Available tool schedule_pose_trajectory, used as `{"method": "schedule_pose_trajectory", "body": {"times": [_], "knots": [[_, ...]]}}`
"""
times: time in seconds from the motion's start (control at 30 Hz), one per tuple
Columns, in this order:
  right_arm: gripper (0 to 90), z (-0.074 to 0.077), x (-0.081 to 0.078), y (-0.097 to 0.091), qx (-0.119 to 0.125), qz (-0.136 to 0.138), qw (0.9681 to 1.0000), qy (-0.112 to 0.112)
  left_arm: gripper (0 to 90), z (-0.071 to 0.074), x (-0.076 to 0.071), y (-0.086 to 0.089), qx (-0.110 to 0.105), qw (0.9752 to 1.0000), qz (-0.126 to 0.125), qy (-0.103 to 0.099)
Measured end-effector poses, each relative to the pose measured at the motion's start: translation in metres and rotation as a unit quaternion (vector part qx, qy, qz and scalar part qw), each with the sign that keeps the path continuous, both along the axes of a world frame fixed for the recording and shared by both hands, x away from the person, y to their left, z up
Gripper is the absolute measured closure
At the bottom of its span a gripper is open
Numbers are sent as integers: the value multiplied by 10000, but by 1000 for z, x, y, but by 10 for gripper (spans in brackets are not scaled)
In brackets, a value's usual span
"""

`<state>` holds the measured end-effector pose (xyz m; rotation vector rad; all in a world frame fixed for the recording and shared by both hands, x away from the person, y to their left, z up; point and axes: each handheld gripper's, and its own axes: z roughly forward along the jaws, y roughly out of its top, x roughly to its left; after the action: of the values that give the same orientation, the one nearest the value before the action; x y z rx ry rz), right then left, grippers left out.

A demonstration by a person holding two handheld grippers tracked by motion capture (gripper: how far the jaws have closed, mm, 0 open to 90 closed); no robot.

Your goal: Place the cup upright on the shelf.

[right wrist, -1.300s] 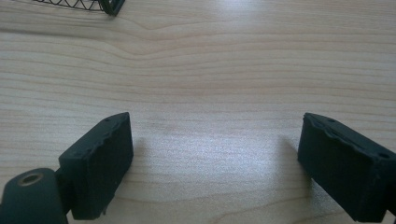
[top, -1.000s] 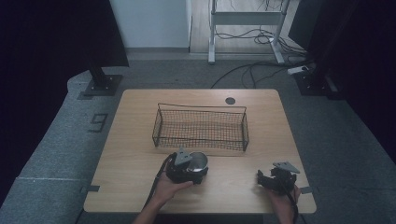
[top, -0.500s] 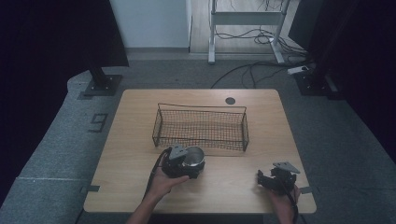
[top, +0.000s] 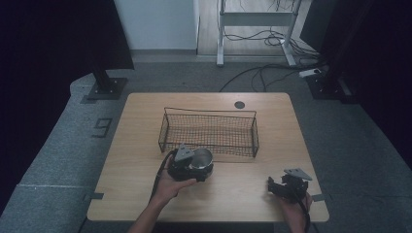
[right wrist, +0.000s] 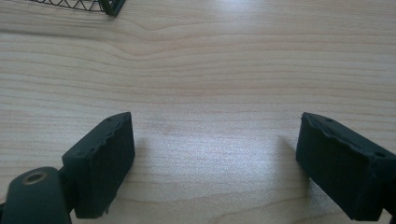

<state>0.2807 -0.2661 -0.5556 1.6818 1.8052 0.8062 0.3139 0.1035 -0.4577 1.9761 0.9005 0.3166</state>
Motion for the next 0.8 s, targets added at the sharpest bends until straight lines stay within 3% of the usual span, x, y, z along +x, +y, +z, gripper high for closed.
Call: {"method": "schedule_pose_trajectory", "body": {"times": [0.8], "knots": [[116,0,0,0,-1,1,10000,-4,156,13,11,-6,11,10000,28,-34]]}}
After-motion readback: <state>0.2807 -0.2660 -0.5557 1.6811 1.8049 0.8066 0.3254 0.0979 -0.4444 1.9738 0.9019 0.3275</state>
